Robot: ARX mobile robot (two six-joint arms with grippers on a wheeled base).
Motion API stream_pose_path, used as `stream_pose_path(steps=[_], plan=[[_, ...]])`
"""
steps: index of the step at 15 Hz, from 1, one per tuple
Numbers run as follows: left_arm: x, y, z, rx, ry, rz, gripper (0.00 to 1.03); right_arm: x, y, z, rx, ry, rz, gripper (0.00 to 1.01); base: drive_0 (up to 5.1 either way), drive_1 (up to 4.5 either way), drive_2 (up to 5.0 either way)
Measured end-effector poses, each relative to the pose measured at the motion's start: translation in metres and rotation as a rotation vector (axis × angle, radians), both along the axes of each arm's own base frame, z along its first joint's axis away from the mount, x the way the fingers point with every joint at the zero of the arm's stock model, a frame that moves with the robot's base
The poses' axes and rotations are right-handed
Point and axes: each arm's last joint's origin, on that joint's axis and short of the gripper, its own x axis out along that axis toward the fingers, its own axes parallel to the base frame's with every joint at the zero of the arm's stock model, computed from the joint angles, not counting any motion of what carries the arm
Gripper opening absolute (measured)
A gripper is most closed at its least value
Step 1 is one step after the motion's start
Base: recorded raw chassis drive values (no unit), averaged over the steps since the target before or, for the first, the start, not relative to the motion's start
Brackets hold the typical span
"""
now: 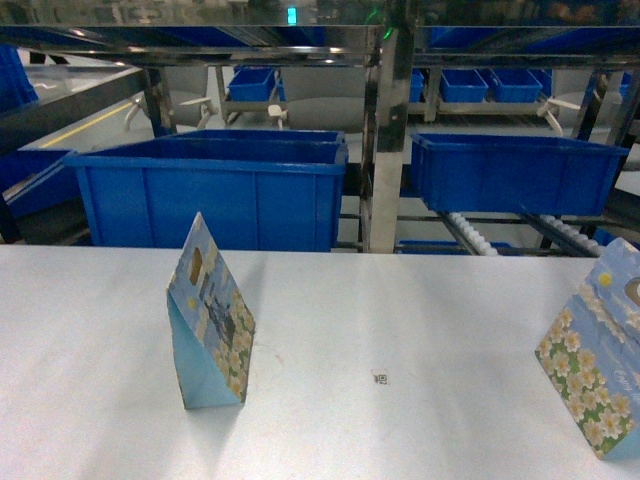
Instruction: Move flower gift bag to table near conveyor
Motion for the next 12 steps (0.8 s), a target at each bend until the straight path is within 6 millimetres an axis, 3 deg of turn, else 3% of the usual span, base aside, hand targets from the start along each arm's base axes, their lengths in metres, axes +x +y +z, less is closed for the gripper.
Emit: stream_pose_path(steps=[3, 4, 5, 6, 8, 12], plan=[[0.001, 0.0, -0.011, 0.003, 0.034, 0.0, 0.1, 0.0, -0.009, -0.003, 0.005, 0.028, 0.038, 0.35, 0.0, 0.0, 0.0], [0.001, 0.0, -0.012, 0.003, 0.027, -0.001, 0.02, 0.0, -0.008, -0.003, 0.006, 0.028, 0.041, 0.22, 0.0, 0.0, 0.0], [0.002, 0.0, -0.016, 0.005, 0.036, 0.0, 0.02, 0.0, -0.008, -0.003, 0.005, 0.028, 0.04, 0.08, 0.0, 0.0, 0.0], [0.002, 0.0, -0.018, 0.005, 0.037, 0.0, 0.02, 0.0, -0.008, -0.003, 0.006, 0.028, 0.04, 0.02, 0.0, 0.0, 0.0], [0.001, 0.0, -0.026, 0.005, 0.045, 0.002, 0.02, 0.0, -0.008, -0.003, 0.006, 0.028, 0.04, 0.02, 0.0, 0.0, 0.0], [0.001, 0.0, -0.025, 0.005, 0.032, 0.0, 0.02, 0.0, -0.008, -0.003, 0.006, 0.029, 0.04, 0.02, 0.0, 0.0, 0.0]])
